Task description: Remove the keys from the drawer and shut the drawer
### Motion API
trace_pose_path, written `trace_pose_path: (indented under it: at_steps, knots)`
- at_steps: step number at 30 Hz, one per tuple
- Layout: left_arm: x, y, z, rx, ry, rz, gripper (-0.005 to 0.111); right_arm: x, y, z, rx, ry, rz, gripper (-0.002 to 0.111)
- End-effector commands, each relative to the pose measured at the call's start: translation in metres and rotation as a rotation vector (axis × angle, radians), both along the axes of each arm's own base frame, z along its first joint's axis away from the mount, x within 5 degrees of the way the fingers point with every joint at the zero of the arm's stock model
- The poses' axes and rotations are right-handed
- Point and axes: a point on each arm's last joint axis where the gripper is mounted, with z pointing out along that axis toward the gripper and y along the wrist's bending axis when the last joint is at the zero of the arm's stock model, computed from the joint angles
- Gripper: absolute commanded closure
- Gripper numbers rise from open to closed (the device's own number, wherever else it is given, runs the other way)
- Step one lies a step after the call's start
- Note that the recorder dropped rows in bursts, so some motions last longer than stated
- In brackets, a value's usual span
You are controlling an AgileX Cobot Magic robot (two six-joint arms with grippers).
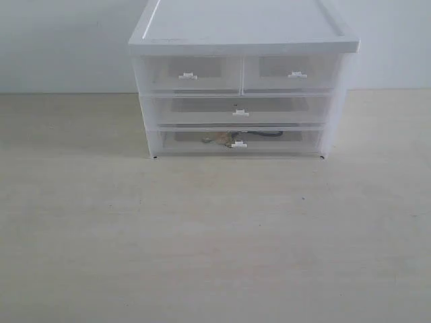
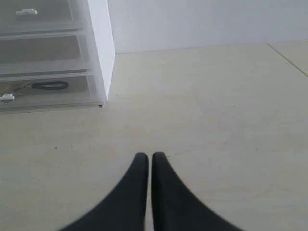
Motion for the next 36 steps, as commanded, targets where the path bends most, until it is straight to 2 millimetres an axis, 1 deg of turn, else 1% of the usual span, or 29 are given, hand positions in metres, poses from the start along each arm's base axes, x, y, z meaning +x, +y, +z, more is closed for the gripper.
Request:
trace_pose_path:
  at_steps: [1, 8, 11, 13, 14, 15, 16, 17, 19, 21, 25, 26, 27, 28, 33, 36]
  knots:
    - [0.000, 0.000, -0.001, -0.001, 0.001, 0.006, 0.103, 0.000, 0.000, 0.002, -0.002, -0.017, -0.007, 0.108]
    - [0.000, 0.001, -0.001, 0.011, 0.000, 0.007, 0.103, 0.000, 0.000, 0.002, -0.002, -0.017, -0.007, 0.108]
    - [0.000, 0.000, -0.001, -0.036, 0.014, 0.005, 0.103, 0.000, 0.000, 0.002, -0.002, -0.017, -0.007, 0.108]
    - [0.000, -0.001, 0.001, -0.040, -0.018, 0.004, 0.103, 0.000, 0.000, 0.002, -0.002, -0.017, -0.007, 0.108]
    - [0.001, -0.001, 0.004, -0.071, -0.041, 0.007, 0.103, 0.000, 0.000, 0.002, -0.002, -0.017, -0.007, 0.108]
    - [0.000, -0.001, 0.018, -0.171, -0.113, 0.012, 0.103, 0.000, 0.000, 0.002, -0.002, -0.017, -0.007, 0.108]
    - [-0.001, -0.002, 0.028, -0.225, -0.152, 0.012, 0.103, 0.000, 0.000, 0.002, -0.002, -0.017, -0.007, 0.108]
    - [-0.003, -0.002, 0.044, -0.309, -0.193, 0.008, 0.103, 0.000, 0.000, 0.002, -0.002, -0.017, -0.007, 0.108]
    - [-0.008, -0.003, 0.064, -0.414, -0.236, -0.005, 0.103, 0.000, 0.000, 0.002, -0.002, -0.017, -0.007, 0.108]
    - [-0.010, -0.002, 0.072, -0.431, -0.268, -0.010, 0.103, 0.000, 0.000, 0.002, -0.002, -0.017, -0.007, 0.108]
    - [-0.013, 0.002, 0.090, -0.466, -0.467, -0.006, 0.103, 0.000, 0.000, 0.002, -0.002, -0.017, -0.007, 0.108]
    - [-0.014, 0.003, 0.093, -0.575, -0.481, -0.009, 0.103, 0.000, 0.000, 0.002, -0.002, -0.017, -0.007, 0.108]
    - [-0.014, 0.002, 0.090, -0.708, -0.410, -0.014, 0.103, 0.000, 0.000, 0.002, -0.002, -0.017, -0.007, 0.108]
    - [-0.014, 0.001, 0.090, -0.790, -0.371, -0.017, 0.103, 0.000, 0.000, 0.002, -0.002, -0.017, -0.007, 0.108]
    - [-0.016, 0.003, 0.096, -0.818, -0.425, -0.023, 0.103, 0.000, 0.000, 0.002, -0.002, -0.017, -0.007, 0.108]
    - [-0.019, 0.004, 0.106, -0.877, -0.476, -0.038, 0.103, 0.000, 0.000, 0.002, -0.002, -0.017, -0.007, 0.108]
